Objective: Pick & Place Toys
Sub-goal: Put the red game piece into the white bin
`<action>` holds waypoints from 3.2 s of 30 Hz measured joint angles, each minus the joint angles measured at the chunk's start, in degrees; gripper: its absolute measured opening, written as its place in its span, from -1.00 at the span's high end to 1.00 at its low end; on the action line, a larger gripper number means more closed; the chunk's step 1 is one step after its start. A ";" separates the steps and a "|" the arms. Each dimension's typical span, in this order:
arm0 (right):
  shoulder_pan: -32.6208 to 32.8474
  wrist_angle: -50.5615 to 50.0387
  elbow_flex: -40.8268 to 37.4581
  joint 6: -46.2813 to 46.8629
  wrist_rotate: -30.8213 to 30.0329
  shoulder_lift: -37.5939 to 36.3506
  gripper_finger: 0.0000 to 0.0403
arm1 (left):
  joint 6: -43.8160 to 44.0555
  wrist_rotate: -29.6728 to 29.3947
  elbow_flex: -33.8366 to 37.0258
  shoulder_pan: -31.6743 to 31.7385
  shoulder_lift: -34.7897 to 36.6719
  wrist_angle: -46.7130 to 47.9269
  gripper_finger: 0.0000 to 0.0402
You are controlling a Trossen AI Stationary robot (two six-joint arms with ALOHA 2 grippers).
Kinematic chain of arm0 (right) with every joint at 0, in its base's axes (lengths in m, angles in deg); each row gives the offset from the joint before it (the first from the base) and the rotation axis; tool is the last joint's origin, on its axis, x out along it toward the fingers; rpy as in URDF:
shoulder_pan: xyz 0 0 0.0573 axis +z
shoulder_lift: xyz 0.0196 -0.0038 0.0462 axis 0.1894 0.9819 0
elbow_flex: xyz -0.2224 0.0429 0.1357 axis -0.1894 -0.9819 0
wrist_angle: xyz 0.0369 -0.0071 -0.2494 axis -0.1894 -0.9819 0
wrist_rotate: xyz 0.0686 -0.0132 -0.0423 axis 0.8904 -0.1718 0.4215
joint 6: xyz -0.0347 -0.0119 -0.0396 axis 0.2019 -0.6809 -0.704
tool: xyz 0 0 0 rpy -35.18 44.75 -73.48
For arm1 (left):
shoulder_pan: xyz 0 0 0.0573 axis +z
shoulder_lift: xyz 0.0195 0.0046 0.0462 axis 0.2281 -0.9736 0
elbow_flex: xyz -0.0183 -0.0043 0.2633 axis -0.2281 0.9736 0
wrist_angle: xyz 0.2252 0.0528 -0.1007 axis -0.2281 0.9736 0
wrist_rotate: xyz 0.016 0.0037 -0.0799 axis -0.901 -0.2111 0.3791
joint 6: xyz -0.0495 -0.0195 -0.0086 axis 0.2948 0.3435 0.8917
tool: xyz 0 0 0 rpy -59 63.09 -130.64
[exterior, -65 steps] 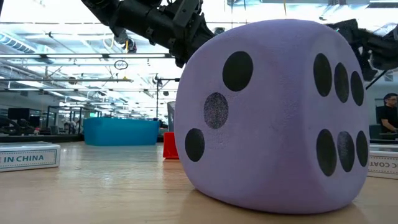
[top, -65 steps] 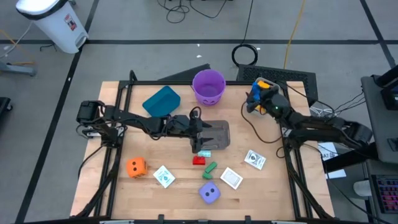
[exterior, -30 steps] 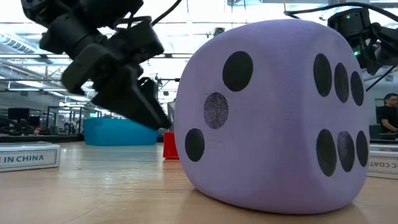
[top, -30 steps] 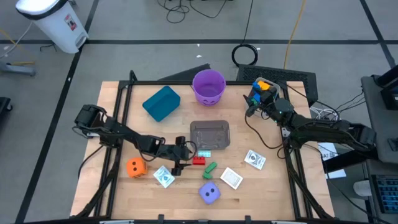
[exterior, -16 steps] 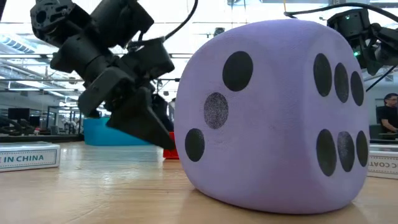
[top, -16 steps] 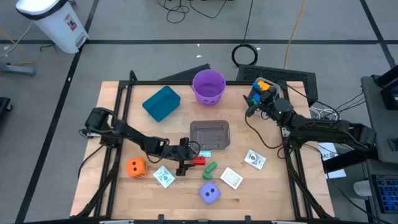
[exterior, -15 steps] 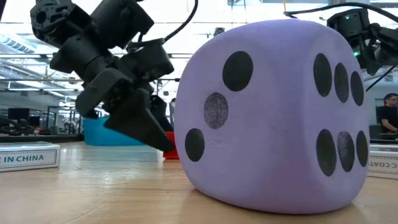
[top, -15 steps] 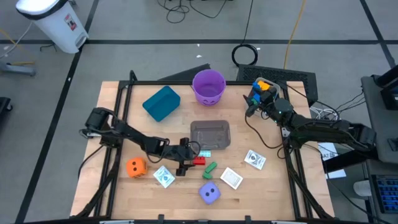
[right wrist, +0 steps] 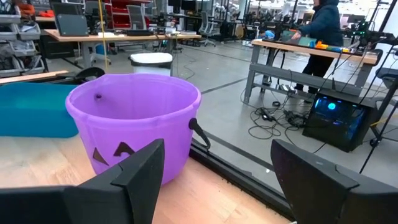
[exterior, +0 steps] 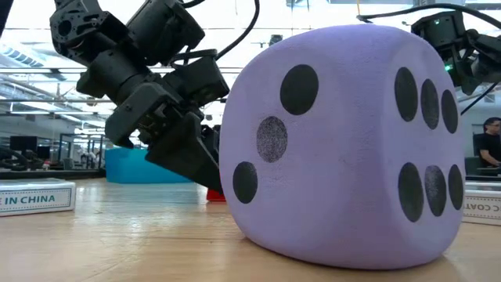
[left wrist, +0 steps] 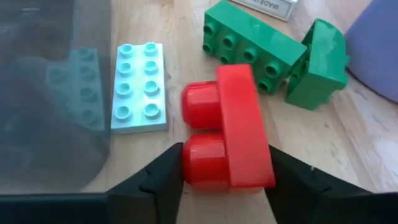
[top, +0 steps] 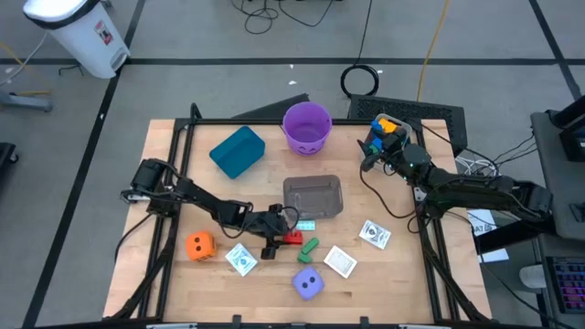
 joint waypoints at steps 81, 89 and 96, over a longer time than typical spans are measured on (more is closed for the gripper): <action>26.06 -21.94 31.94 5.02 14.30 39.50 -0.33 | -5.10 -15.12 -9.05 5.97 15.93 7.68 0.76; 26.25 -29.92 39.26 7.77 13.57 48.12 -0.33 | -5.10 -15.10 -9.05 5.97 15.93 8.08 0.80; 26.27 -29.31 40.04 7.31 12.91 51.76 -0.33 | -5.10 -15.12 -9.03 5.97 15.93 9.12 0.77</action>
